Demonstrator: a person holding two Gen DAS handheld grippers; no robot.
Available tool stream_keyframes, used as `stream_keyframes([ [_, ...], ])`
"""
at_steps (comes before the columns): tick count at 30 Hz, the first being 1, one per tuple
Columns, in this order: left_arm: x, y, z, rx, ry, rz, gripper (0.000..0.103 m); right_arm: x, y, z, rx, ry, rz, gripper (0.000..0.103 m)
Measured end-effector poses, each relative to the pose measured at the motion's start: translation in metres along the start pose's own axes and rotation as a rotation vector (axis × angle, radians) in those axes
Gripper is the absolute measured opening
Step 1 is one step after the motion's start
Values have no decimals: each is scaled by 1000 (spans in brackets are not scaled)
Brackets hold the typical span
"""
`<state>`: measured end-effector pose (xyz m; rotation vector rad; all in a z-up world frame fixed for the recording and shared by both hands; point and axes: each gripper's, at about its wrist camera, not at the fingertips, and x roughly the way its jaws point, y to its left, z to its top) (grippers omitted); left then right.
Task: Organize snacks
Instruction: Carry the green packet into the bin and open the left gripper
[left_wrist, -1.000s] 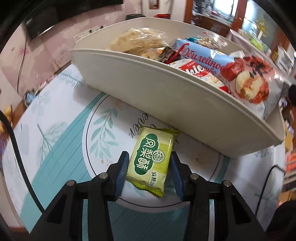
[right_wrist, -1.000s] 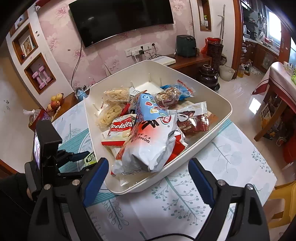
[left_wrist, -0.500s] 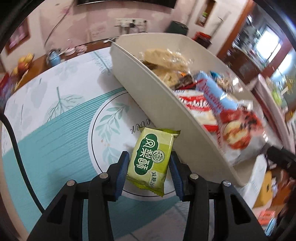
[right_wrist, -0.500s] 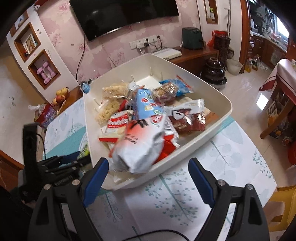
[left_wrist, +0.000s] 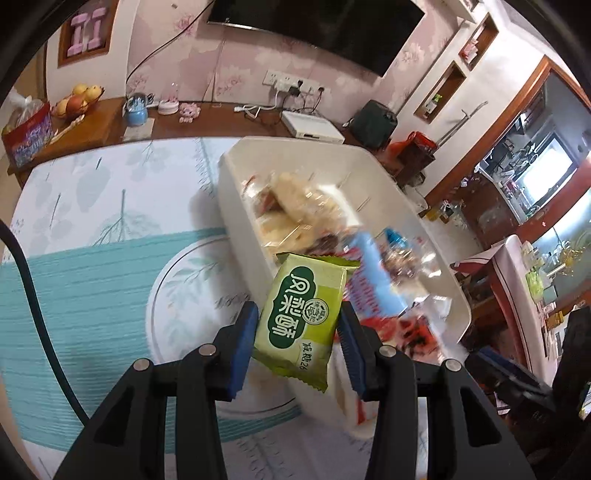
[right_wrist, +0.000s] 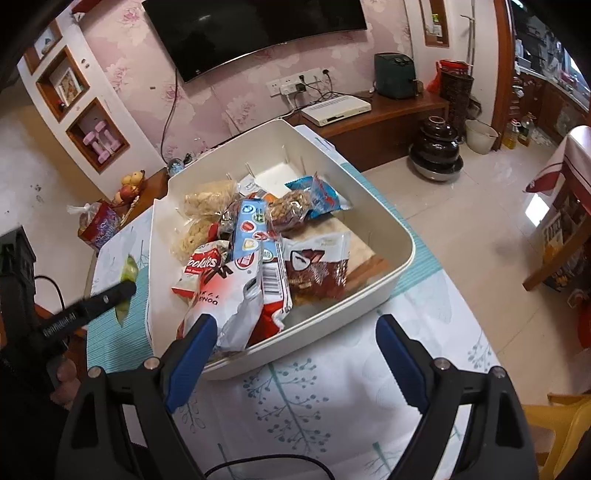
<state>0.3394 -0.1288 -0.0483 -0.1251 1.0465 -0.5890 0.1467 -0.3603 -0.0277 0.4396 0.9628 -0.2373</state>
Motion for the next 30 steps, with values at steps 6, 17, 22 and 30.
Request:
stream_keyframes([
  [6, 14, -22, 10, -4, 19, -16, 43, 3, -10, 8, -8, 10, 41, 89],
  [17, 35, -35, 17, -40, 53, -35, 45, 8, -21, 24, -16, 17, 77, 89],
  [22, 26, -32, 20, -48, 37, 9, 66, 13, -19, 30, -35, 27, 86, 89],
  [30, -7, -8, 10, -137, 34, 138, 85, 10, 1, 43, -121, 16, 114, 89],
])
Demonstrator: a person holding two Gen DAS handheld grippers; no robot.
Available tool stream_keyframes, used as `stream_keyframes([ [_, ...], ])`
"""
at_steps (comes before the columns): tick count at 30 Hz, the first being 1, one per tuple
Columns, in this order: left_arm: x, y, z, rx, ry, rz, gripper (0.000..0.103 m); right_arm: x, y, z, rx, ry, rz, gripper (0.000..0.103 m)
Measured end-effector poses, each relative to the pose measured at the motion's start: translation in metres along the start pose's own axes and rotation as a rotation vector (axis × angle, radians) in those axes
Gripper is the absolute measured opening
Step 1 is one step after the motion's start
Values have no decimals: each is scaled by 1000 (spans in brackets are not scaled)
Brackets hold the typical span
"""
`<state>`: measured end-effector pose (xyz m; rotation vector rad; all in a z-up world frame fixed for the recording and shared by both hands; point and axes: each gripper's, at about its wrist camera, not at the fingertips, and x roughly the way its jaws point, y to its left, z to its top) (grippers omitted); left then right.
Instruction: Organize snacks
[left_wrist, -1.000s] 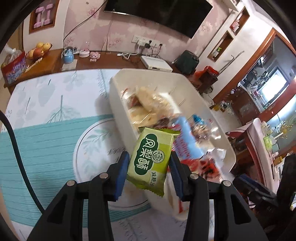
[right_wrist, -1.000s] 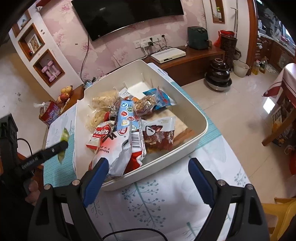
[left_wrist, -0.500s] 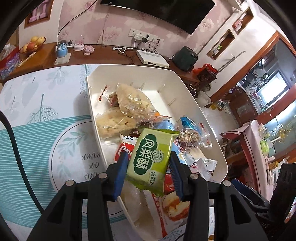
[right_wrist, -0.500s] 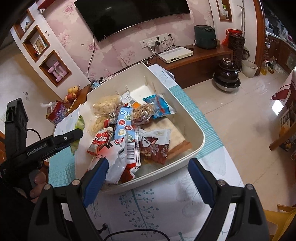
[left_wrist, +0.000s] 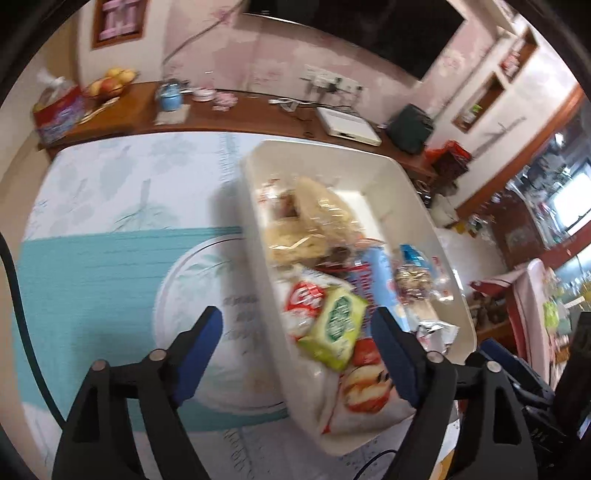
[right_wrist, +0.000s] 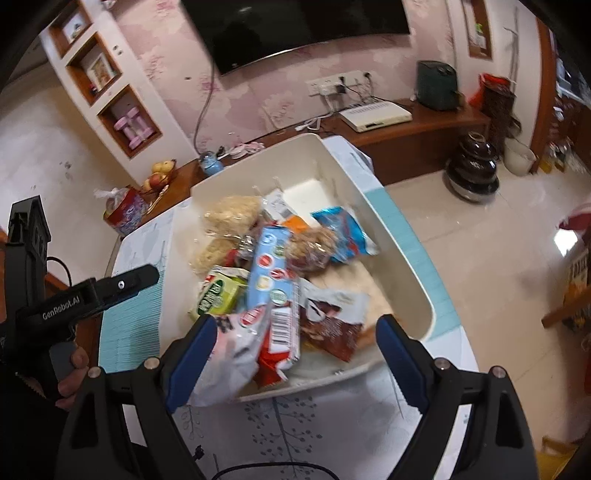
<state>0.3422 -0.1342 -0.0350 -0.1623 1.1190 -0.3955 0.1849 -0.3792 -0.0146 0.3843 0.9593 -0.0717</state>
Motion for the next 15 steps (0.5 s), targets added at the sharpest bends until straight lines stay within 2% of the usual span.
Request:
stream_keyframes([
  [4, -24, 16, -17, -58, -16, 87, 90, -1, 17, 2, -55, 2, 7, 89],
  [13, -65, 32, -61, -88, -33, 308, 99, -10, 56, -17, -131, 37, -9, 89],
  [15, -72, 37, -71, -121, -22, 323, 100, -15, 66, -22, -151, 35, -16, 89],
])
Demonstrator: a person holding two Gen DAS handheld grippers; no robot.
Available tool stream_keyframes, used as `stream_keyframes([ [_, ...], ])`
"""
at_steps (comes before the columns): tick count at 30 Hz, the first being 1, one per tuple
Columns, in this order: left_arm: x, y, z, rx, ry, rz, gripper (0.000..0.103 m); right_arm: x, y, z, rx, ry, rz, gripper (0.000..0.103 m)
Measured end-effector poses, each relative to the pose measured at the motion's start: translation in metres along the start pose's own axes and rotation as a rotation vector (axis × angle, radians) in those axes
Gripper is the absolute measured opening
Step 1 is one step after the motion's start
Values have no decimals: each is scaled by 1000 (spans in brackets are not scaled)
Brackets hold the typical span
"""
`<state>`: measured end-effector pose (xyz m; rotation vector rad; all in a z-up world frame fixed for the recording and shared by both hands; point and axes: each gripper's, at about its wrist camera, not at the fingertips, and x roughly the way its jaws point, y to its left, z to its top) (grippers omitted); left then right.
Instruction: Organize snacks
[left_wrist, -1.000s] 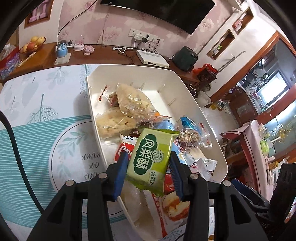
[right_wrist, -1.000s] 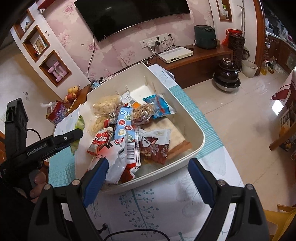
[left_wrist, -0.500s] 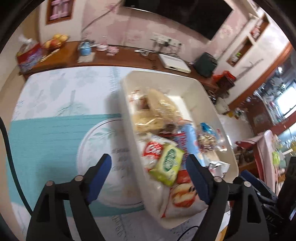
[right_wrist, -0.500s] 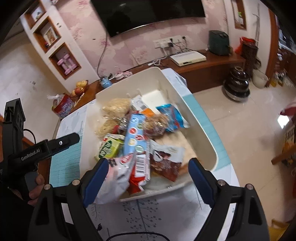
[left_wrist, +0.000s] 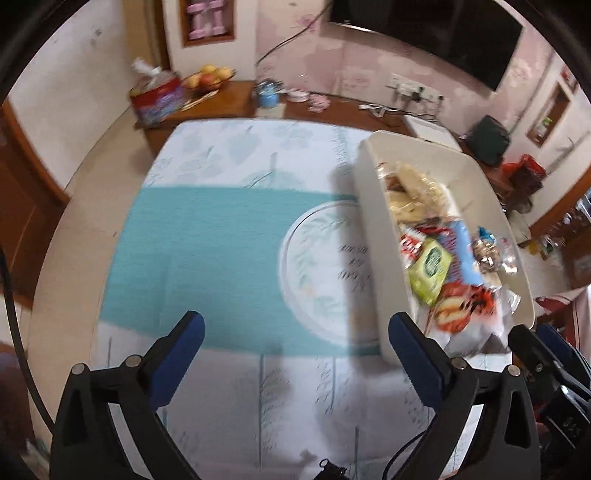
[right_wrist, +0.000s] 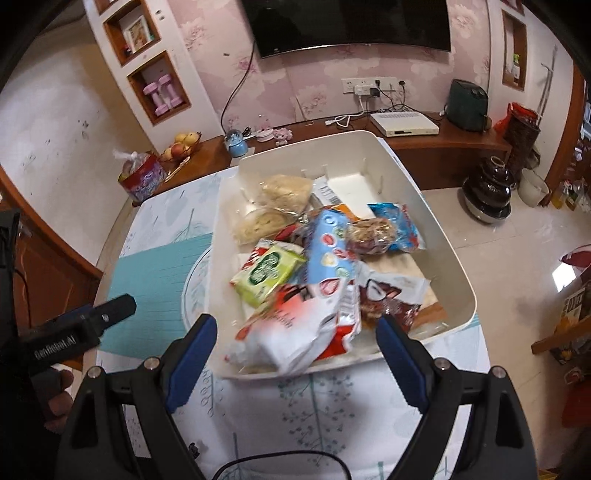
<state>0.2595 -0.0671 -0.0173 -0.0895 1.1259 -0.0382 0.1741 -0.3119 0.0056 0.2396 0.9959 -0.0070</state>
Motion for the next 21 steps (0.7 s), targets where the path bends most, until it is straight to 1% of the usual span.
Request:
stream_keyframes([
  [2, -7, 7, -10, -31, 17, 1, 100, -6, 9, -4, -11, 4, -8, 89],
  [7, -30, 11, -29, -36, 6, 41, 102, -22, 26, -11, -51, 26, -12, 89],
  [10, -42, 11, -33, -32, -17, 52, 102, -35, 32, -14, -68, 22, -30, 89],
  [13, -50, 8, -35, -3, -30, 62, 102, -44, 34, -18, -90, 22, -51, 89],
  [16, -58, 5, -38, 3, -40, 78, 102, -52, 36, -25, -109, 38, -60, 89],
  [21, -60, -2, -42, 20, -32, 98, 102, -64, 37, -33, -112, 27, -84, 89],
])
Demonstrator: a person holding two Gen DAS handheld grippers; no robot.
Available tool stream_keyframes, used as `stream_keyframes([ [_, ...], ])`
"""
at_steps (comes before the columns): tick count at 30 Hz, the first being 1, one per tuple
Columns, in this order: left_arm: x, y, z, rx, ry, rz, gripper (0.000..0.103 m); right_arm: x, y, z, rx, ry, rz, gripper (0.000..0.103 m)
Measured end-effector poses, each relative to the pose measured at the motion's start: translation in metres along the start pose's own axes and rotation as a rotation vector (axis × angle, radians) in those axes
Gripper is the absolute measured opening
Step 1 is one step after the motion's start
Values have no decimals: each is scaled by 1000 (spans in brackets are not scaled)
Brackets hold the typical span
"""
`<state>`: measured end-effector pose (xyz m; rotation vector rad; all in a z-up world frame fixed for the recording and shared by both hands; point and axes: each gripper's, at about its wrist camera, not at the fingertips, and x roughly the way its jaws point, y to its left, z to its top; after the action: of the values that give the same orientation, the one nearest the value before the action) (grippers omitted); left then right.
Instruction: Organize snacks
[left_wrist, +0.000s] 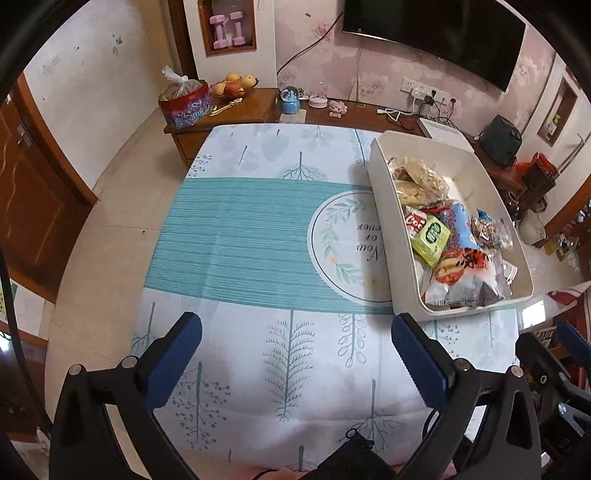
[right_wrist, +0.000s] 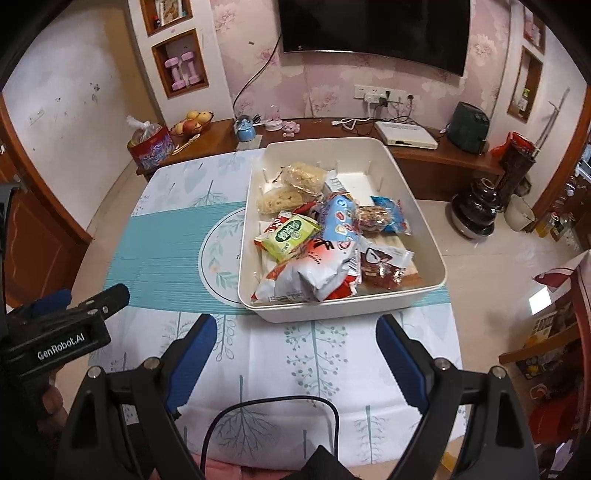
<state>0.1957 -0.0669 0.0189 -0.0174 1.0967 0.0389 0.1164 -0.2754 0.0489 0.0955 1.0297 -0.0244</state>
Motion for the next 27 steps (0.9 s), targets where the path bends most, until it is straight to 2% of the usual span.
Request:
stream_keyframes([
  [5, 3, -3, -4, 0, 18, 9, 102, -3, 0, -3, 13, -7, -11, 89],
  [16, 13, -19, -9, 35, 51, -6, 102, 5, -5, -7, 10, 51, -29, 89],
  [27, 7, -40, -9, 88, 26, 13, 102, 16, -15, -6, 34, 81, 2, 89],
])
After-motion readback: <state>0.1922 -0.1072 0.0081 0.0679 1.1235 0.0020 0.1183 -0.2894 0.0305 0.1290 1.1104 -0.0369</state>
